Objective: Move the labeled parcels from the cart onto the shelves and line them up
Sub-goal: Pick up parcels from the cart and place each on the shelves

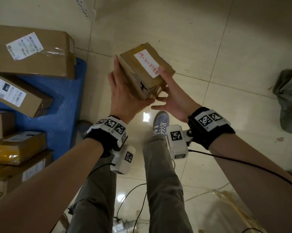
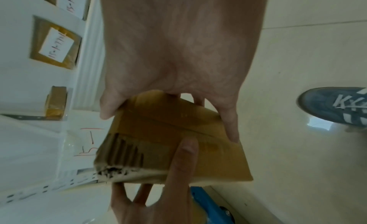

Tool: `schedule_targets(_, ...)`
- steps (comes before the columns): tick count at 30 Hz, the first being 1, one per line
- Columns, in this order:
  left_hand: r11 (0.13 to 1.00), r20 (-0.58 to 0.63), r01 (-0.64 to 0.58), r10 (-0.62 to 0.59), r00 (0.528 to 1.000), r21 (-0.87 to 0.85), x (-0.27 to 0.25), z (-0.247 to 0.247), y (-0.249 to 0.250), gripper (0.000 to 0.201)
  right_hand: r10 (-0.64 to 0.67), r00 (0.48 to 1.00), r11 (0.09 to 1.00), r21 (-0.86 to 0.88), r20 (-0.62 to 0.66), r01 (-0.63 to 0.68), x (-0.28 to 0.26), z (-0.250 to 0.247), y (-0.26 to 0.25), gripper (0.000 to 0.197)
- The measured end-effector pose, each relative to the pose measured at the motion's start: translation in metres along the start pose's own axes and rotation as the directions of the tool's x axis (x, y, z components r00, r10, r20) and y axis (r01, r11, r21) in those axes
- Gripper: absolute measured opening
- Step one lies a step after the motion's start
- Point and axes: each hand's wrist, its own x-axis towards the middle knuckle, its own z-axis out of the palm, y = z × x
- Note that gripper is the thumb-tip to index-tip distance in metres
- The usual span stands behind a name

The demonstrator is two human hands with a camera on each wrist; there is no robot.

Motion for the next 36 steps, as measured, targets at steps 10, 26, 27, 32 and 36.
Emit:
schedule_targets(10,0.971,0.182,-0.029,0.074,0.981,-0.238,0.002,-0.015,0.009,0.128,-0.215,0.968,0.976,-0.067,-0.133,0.207,-0.022,-0.002,-0.015,0.051)
schedule_targets(26,0.913,0.191,-0.255,0.325,0.926,-0.318,-0.002,-0.128,0.210,0.121,-0.621,0.759,0.784,-0.146,-0.196,0.603,-0.207,0.048,-0.146,0.054)
schedule_targets(27,0.903,0.176,-0.300,0.364,0.915,-0.307,-0.004,-0.141,0.231,0.120,-0.637,0.744,0.771,-0.153,-0.203,0.618,-0.227,0.054,-0.159,0.054)
schedule_targets(32,0.840,0.163,-0.446,0.509,0.845,-0.309,-0.011,-0.204,0.327,0.118,-0.698,0.672,0.714,-0.166,-0.249,0.680,-0.316,0.084,-0.212,0.057)
schedule_targets(36,0.770,0.183,-0.533,0.615,0.767,-0.352,-0.015,-0.253,0.402,0.118,-0.755,0.605,0.651,-0.176,-0.253,0.739,-0.386,0.104,-0.252,0.060)
